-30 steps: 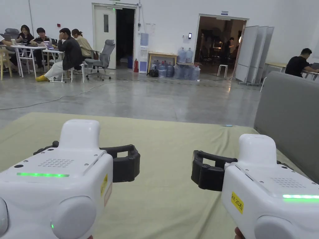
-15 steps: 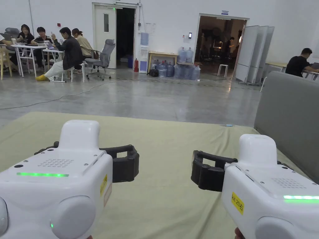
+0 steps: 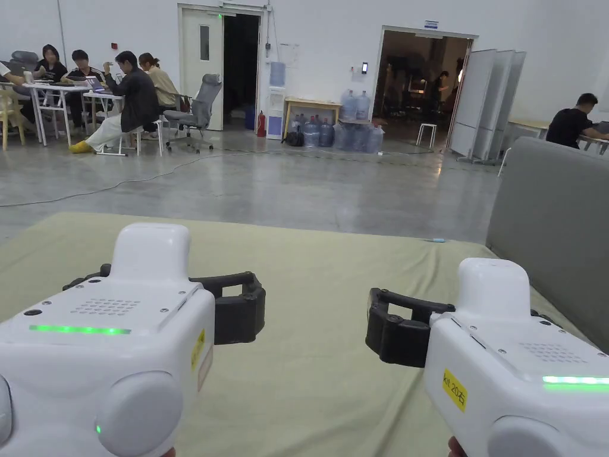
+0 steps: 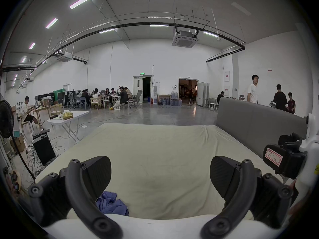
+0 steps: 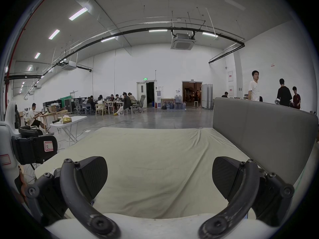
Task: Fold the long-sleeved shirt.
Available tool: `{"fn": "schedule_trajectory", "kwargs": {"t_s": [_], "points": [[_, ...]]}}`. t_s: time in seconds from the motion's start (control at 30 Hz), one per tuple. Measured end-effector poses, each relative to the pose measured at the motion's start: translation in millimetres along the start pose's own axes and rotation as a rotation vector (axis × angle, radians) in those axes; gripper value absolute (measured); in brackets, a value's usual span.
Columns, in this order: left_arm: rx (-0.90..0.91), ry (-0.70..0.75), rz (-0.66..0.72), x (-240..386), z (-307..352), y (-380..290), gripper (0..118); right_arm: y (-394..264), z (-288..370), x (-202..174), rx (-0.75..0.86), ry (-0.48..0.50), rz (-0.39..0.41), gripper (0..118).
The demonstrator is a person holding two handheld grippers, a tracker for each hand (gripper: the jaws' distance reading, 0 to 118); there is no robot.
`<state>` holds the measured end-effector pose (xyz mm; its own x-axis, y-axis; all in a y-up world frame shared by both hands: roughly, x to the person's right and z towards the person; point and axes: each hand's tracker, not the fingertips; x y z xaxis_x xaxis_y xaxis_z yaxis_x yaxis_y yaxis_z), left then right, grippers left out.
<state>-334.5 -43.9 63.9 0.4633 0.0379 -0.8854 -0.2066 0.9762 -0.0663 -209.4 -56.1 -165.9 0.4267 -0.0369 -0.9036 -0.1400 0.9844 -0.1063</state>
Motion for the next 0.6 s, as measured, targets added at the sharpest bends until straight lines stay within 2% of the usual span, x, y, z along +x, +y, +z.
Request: {"fn": "schedule_trajectory", "kwargs": {"t_s": [0.1,0.13,0.17,0.2,0.23,0.3,0.37,0.4,0.6], "points": [[0.002,0.002,-0.004,0.5,-0.1,-0.3,112,-1.0,0.2,-0.4,-0.002,-0.001,0.004,104],[0.003,0.004,-0.004,0.5,-0.3,-0.4,100,-1.3,0.3,-0.5,-0.002,0.001,0.005,87],[0.003,0.006,-0.004,0.3,-0.5,-0.6,73,-2.2,-0.1,-0.1,-0.001,0.001,0.005,57],[0.004,0.009,-0.005,-0.1,-0.8,-1.0,27,-2.5,-0.4,0.0,-0.002,0.001,0.004,19],[0.007,0.004,-0.008,-0.4,-0.2,-3.1,0,-3.1,-0.7,0.1,-0.005,-0.002,0.001,0],[0.072,-0.119,-0.02,-5.2,5.8,-8.8,0,-5.1,0.1,0.8,0.0,0.021,0.011,0],[-0.022,-0.089,-0.039,-3.4,2.1,-15.5,0,-9.4,-2.9,-0.4,-0.026,0.011,0.026,0],[0.025,-0.101,-0.019,-2.2,1.9,-14.9,0,-13.2,-2.8,0.5,-0.024,0.004,0.026,0],[-0.01,-0.096,-0.016,-5.0,-2.8,-19.5,0,-15.8,-9.8,-0.5,-0.049,-0.024,0.002,0]]}}
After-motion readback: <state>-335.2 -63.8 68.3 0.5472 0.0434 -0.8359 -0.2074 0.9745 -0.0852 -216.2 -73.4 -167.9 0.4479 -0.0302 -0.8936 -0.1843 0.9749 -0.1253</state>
